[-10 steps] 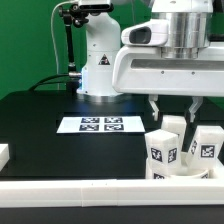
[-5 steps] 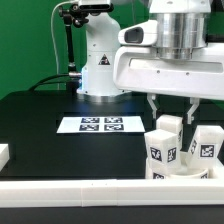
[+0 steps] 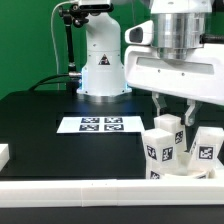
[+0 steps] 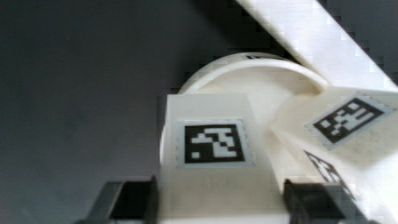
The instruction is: Assemble stool
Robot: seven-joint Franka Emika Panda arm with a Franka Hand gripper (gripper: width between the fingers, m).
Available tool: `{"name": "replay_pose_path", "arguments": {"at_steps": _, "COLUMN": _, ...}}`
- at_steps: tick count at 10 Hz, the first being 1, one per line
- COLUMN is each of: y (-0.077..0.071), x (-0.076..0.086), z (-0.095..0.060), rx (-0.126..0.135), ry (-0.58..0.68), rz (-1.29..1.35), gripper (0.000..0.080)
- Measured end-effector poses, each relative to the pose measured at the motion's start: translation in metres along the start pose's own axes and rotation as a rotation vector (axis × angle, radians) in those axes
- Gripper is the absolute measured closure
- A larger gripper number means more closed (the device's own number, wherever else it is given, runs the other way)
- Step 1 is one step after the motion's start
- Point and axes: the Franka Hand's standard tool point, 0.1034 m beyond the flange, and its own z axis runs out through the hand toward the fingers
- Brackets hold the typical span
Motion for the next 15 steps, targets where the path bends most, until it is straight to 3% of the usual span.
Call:
{"name": "replay_pose_path", "arguments": {"at_steps": 4, "y": -0.004, "x": -0.003, "z": 0.0, "rx": 0.025, "ry": -0.024, "rz": 0.334, "gripper": 0.0462}}
{"name": "replay_pose_path", "arguments": {"at_steps": 8, "y": -0.005, "x": -0.006, "z": 0.0, "rx": 0.026, "ry": -0.043, "rz": 0.589, "gripper": 0.0462}}
{"name": "replay_pose_path", "arguments": {"at_steps": 10, "y": -0.011, "x": -0.01, "z": 0.001, "rx": 0.046, "ry": -0.061, "rz": 0.793, "gripper": 0.0462}}
{"name": "replay_pose_path", "arguments": {"at_steps": 15, "y": -0.014, "x": -0.017, "z": 0.0, "rx": 0.048, "ry": -0.106, "rz": 0.992, "gripper": 0.0462}}
